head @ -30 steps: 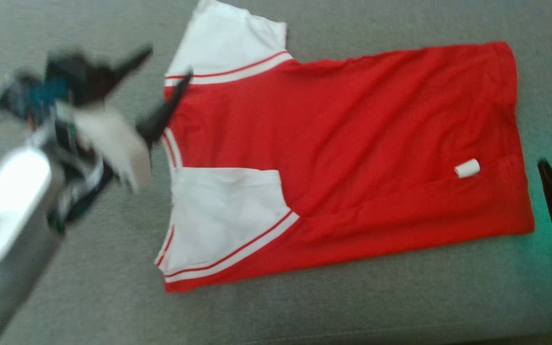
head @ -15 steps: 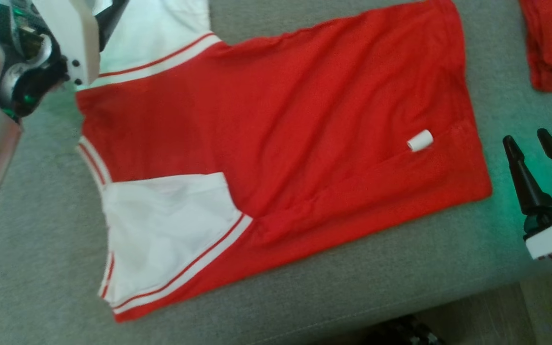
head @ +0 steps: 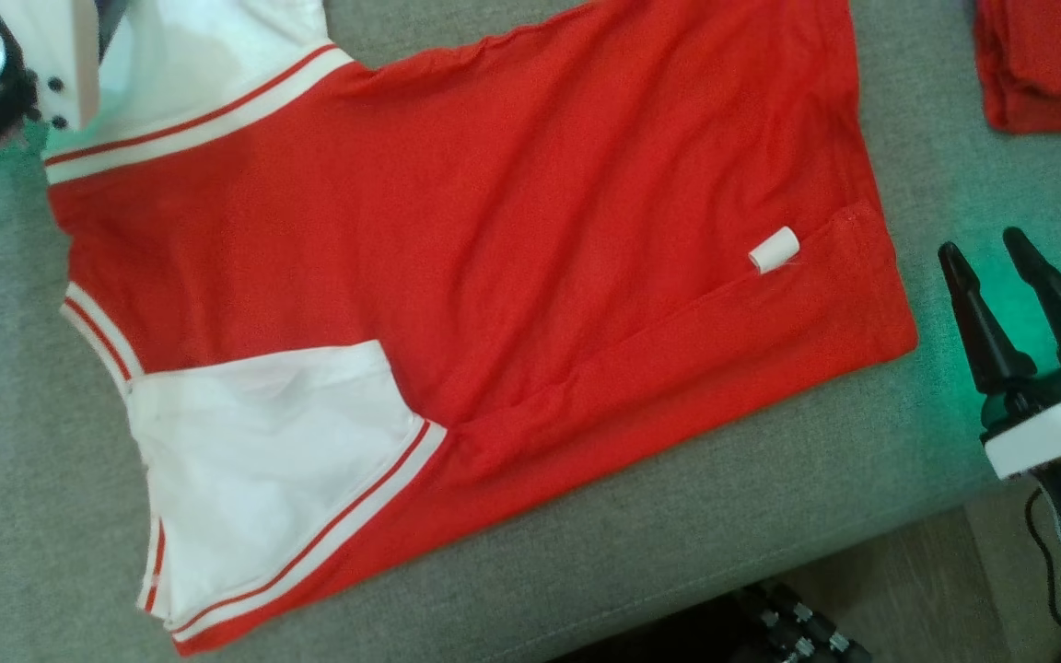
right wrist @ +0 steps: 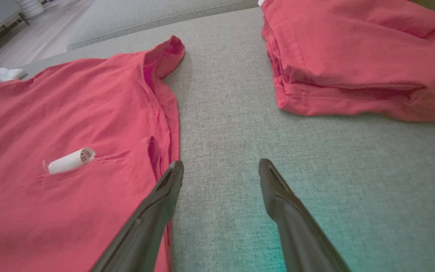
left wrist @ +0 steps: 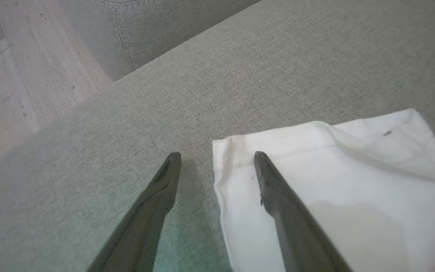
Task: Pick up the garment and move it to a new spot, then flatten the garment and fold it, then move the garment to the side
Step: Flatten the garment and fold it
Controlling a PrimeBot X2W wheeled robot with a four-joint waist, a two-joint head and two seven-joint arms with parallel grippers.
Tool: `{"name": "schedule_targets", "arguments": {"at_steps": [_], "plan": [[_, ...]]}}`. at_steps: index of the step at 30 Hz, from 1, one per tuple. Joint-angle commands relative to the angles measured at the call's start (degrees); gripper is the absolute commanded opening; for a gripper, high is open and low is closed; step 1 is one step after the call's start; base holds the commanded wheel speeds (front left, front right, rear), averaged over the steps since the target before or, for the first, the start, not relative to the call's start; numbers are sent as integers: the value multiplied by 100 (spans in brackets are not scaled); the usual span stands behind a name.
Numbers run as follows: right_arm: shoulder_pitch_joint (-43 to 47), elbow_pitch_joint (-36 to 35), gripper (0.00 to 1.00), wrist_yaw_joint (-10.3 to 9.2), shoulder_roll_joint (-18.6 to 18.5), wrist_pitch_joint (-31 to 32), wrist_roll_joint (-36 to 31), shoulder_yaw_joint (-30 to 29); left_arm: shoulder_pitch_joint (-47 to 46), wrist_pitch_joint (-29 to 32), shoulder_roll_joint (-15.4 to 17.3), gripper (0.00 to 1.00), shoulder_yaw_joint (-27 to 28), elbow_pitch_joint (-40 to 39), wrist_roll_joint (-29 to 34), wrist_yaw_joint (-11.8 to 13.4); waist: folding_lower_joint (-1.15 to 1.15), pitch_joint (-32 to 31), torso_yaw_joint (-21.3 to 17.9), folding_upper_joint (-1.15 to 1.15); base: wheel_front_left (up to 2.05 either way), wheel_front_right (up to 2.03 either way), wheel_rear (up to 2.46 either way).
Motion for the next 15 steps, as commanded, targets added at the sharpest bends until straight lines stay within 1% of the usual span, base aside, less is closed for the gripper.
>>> {"name": "schedule_targets", "arguments": {"at_steps": [1,2,3,4,5,6,7,12,15], "plan": [[29,-65,100,-4,-217,-81,56,47,-369,14,264,100,156,-110,30,12,0,76,-29,0,0,0,0],[3,-49,100,-4,-224,-87,62,66,-405,35,272,99,121,-90,52,12,0,109,-36,0,0,0,0],[-25,-37,100,-4,-230,-92,67,88,-439,55,285,85,91,-66,75,12,0,136,-44,0,0,0,0],[-55,-28,100,-4,-238,-99,76,108,-471,71,294,58,76,-46,77,12,0,163,-53,0,0,0,0],[-92,-20,100,-4,-256,-103,83,123,-496,90,299,38,68,-22,67,11,0,185,-59,0,0,0,0],[-135,-15,100,-4,-278,-105,93,132,-511,115,301,20,59,-2,50,11,0,203,-60,0,0,0,0],[-185,-12,100,-4,-302,-108,103,131,-522,137,302,0,51,10,28,11,0,215,-57,0,0,0,0],[-686,-141,100,-4,-439,23,205,165,-567,41,334,0,1,-38,-67,10,0,207,-12,0,0,0,0],[-1267,-269,100,-4,-472,459,412,363,-598,-45,358,0,-85,-93,-104,10,0,159,42,0,0,0,0]]}}
